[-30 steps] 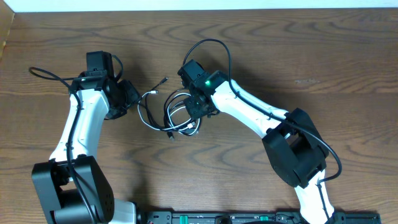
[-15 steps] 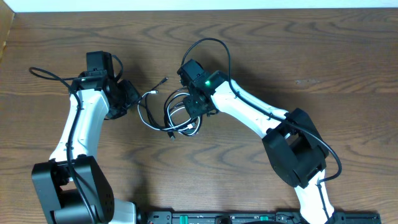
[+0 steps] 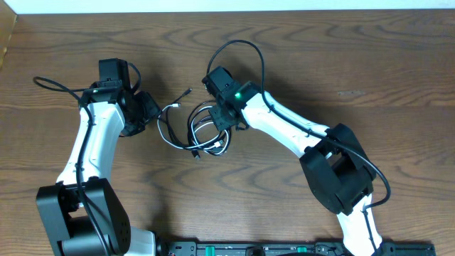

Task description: Untangle cables

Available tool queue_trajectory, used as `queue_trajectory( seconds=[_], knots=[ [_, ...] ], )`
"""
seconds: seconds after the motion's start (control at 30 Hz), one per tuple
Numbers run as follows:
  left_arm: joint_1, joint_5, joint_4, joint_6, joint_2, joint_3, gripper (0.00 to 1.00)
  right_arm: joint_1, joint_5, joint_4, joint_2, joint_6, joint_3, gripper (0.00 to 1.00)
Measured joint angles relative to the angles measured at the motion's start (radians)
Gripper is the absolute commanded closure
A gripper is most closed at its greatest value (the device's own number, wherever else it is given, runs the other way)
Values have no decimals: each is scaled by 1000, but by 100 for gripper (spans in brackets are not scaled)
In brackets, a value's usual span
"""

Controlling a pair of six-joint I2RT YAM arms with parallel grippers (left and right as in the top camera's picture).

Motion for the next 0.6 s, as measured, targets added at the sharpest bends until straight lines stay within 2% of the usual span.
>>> queue_trajectory(
  seconds=[0.3,0.47,0.6],
  knots=[
    [0,0,0,0,0,0,39,0,3,49,0,0,-103,75],
    [0,0,0,0,0,0,39,-1,7,81,0,0,-113,79],
    [0,0,0,0,0,0,39,-1,11,101,0,0,-113,78]
  ],
)
